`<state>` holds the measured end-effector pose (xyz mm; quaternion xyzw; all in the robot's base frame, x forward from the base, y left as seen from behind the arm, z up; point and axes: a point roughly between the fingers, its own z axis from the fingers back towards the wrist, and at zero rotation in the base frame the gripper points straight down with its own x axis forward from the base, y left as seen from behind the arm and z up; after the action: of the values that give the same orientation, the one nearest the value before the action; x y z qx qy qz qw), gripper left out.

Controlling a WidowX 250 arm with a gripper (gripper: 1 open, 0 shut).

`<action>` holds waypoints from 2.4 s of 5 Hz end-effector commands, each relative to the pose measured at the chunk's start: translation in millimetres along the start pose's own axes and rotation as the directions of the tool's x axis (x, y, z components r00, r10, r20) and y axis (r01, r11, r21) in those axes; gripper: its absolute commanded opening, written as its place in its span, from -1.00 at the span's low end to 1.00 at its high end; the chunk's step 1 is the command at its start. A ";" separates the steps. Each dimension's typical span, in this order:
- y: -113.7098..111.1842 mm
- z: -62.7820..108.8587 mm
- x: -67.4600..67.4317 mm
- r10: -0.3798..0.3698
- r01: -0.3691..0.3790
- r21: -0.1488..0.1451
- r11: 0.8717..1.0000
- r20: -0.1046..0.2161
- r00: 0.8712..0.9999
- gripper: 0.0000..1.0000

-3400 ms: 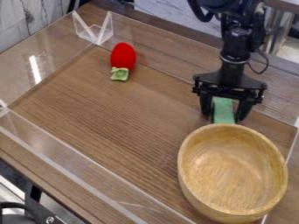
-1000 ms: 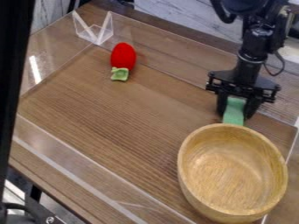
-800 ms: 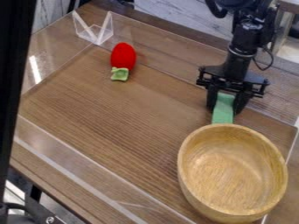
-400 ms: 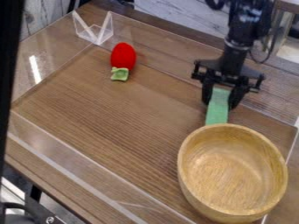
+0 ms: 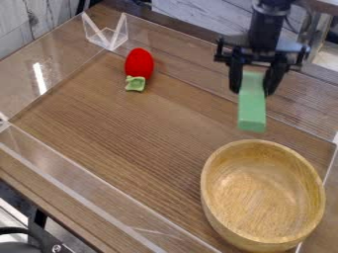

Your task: Put the green stick in the brown bowl

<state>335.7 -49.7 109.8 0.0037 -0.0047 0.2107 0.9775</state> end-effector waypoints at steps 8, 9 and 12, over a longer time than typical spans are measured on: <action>-16.3 -37.9 -155.0 -0.118 0.112 -0.093 0.989 -0.064 0.991 -1.00; -21.6 -37.2 -148.4 -0.070 0.062 -0.097 0.993 -0.079 0.994 -1.00; -9.7 -48.6 -136.9 -0.073 0.063 -0.099 0.993 -0.110 0.991 1.00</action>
<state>210.5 -113.6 52.8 -0.0463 0.0531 0.1763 0.9818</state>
